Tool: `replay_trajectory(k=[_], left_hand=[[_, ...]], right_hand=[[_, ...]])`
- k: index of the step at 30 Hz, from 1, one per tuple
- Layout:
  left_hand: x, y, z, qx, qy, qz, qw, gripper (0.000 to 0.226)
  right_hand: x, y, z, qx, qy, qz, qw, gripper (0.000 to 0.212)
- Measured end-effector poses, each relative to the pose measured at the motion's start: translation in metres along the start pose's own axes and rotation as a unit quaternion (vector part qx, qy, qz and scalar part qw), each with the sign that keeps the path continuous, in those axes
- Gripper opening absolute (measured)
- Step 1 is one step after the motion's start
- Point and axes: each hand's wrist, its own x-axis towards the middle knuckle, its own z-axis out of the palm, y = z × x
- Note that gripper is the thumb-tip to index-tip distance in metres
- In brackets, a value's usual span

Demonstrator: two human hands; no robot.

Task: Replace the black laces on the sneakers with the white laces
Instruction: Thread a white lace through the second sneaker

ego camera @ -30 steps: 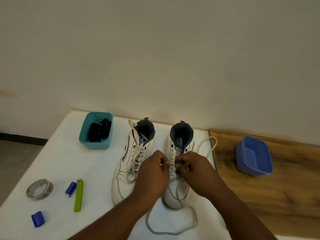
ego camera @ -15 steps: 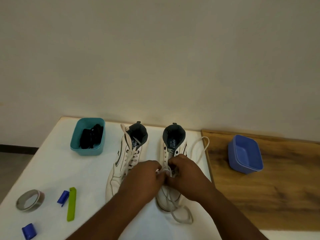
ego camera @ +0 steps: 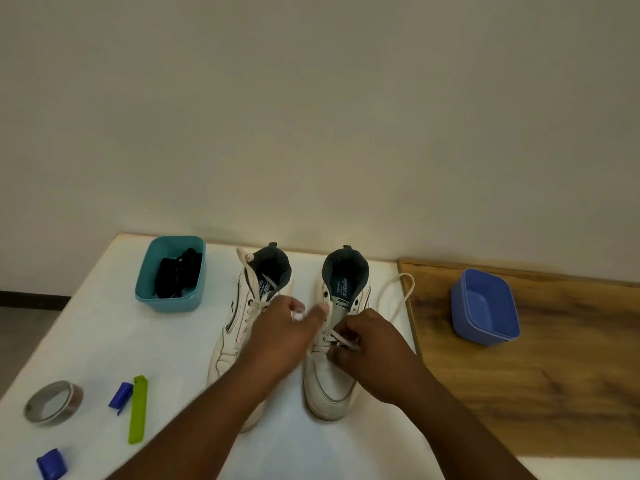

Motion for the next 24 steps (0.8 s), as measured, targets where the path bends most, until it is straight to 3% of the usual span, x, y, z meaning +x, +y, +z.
replay_trajectory(k=[1,2,6,8,10,12,14,15,16,17,18,19,21,24], left_hand=[[0.000,-0.013,0.005,0.163,-0.002,0.038,0.986,0.037],[-0.001,-0.021,0.010,0.255,0.005,0.076,0.964,0.041],[-0.002,-0.019,0.012,0.326,0.035,0.155,0.932,0.020],[-0.002,-0.010,0.011,0.232,0.057,0.182,0.954,0.014],[-0.007,0.007,0.007,0.032,0.144,0.175,0.973,0.018],[-0.012,0.024,-0.003,-0.221,0.211,0.159,0.939,0.023],[-0.014,0.034,-0.012,-0.402,0.188,0.127,0.887,0.031],[-0.013,0.036,-0.015,-0.439,0.157,0.091,0.880,0.034],[-0.010,0.032,-0.015,-0.411,0.136,0.048,0.900,0.035],[-0.005,0.024,-0.012,-0.305,0.115,0.013,0.945,0.035],[0.001,0.010,-0.006,-0.129,0.079,0.005,0.988,0.036],[0.004,-0.006,-0.001,0.052,0.043,0.035,0.997,0.034],[0.005,-0.027,0.009,0.245,-0.004,0.116,0.963,0.025],[0.004,-0.031,0.013,0.322,0.019,0.145,0.935,0.019]], right_hand=[[0.000,0.000,-0.001,0.003,0.002,-0.004,1.000,0.020],[0.000,0.000,-0.002,0.008,0.004,-0.009,1.000,0.020],[0.003,0.003,-0.004,0.012,0.001,-0.005,1.000,0.030],[0.003,0.005,-0.003,-0.030,0.000,0.005,1.000,0.041],[0.001,0.004,-0.003,-0.066,0.004,0.014,0.998,0.053],[0.001,0.001,-0.004,-0.093,0.009,0.017,0.996,0.059],[0.001,0.001,-0.004,-0.112,0.014,0.017,0.994,0.060],[0.000,0.001,-0.004,-0.110,0.015,0.018,0.994,0.059],[-0.001,0.001,-0.003,-0.102,0.013,0.021,0.995,0.058],[-0.001,0.001,-0.002,-0.094,0.012,0.023,0.995,0.056],[-0.001,0.002,-0.002,-0.089,0.011,0.026,0.996,0.053],[-0.001,0.002,-0.001,-0.083,0.011,0.028,0.996,0.051],[0.001,0.003,0.000,-0.049,0.011,0.032,0.998,0.044],[0.003,0.004,0.000,-0.001,0.011,0.031,0.999,0.034]])
